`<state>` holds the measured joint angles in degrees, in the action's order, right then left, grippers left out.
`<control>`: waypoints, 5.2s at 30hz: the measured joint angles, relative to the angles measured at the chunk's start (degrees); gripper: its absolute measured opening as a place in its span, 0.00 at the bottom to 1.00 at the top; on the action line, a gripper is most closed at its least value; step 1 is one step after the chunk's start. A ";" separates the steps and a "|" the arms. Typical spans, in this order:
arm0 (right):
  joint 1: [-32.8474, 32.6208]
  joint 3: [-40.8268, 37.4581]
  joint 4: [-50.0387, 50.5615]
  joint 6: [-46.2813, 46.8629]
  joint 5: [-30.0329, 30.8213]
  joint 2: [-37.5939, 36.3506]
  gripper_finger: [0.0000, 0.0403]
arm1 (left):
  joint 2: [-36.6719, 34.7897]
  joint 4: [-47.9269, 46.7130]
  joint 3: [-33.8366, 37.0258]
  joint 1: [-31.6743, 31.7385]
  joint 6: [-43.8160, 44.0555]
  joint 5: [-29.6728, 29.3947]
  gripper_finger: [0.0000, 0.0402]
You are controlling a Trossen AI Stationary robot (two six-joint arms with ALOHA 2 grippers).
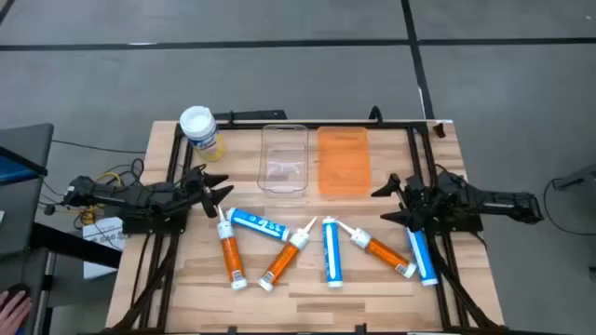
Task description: Pick & place silicon tubes, Sealant and Lysol wipes
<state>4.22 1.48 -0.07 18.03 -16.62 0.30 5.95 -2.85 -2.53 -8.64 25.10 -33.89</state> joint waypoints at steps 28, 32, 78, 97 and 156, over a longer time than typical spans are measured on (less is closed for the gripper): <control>0.00 0.01 0.00 0.00 0.00 0.00 0.94 | 0.00 0.00 -0.02 0.00 0.00 0.02 0.59; 0.00 0.01 0.00 0.01 0.00 -0.01 0.94 | -0.02 0.00 -0.01 0.00 0.00 0.00 0.59; 0.03 -0.02 0.04 -0.01 1.97 0.00 0.94 | -0.01 0.00 -0.01 0.01 0.00 0.01 0.59; 0.01 -0.14 -9.66 -5.84 2.18 0.01 0.94 | -0.01 1.37 0.07 0.01 -1.42 -0.53 0.59; -0.68 48.06 27.03 18.34 2.56 52.29 0.94 | -0.02 2.93 0.05 0.00 -3.21 -0.61 0.59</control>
<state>3.53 49.54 26.96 36.37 -14.06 52.60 5.94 0.08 -2.48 -8.64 21.89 -34.50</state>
